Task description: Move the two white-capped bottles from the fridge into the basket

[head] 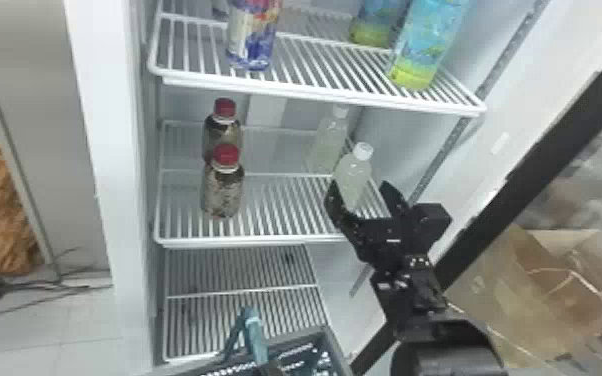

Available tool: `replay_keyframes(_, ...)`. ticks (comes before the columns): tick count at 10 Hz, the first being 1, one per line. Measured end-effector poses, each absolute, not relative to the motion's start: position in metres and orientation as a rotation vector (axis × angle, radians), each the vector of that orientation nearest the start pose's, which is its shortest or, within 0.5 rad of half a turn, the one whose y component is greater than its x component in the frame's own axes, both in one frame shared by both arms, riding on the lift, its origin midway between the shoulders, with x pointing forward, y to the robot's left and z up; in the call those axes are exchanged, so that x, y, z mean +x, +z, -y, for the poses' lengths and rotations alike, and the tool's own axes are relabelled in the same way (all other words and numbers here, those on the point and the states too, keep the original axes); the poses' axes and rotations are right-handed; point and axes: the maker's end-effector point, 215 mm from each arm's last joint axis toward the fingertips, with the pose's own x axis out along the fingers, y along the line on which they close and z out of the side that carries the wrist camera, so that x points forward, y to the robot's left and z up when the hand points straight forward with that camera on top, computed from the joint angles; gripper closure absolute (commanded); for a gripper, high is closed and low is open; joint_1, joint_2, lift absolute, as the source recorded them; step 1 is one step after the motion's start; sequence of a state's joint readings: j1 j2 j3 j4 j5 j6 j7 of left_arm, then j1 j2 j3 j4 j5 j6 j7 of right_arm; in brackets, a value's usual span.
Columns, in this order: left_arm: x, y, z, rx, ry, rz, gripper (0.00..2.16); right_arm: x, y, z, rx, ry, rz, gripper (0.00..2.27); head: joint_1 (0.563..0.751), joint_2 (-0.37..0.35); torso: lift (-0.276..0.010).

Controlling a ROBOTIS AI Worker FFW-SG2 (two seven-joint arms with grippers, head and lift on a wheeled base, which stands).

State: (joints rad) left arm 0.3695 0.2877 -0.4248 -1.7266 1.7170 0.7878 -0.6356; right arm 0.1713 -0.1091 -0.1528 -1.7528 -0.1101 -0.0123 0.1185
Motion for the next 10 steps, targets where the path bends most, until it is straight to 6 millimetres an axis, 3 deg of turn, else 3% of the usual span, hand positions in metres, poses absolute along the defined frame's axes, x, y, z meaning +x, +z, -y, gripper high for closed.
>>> replay_keyframes(1,0.247,-0.323,0.062,-1.838,-1.157,-0.75,1.12,0.549,-0.32,0.318,-0.023,-0.005,0.041,0.55,0.695,-0.35,-0.26)
replay_keyframes(6,0.248,-0.323,0.061,-1.838,-1.157,-0.747,1.12,0.556,-0.306,0.307,0.026,0.01,0.084,0.62,0.695,-0.35,-0.26)
replay_keyframes(7,0.248,-0.323,0.061,-1.838,-1.157,-0.747,1.12,0.556,-0.301,0.305,0.025,0.009,0.095,0.92,0.695,-0.35,-0.26)
replay_keyframes(10,0.248,-0.324,0.06,-1.839,-1.153,-0.744,1.12,0.551,-0.294,0.302,0.044,-0.006,0.113,0.99,0.695,-0.35,-0.26)
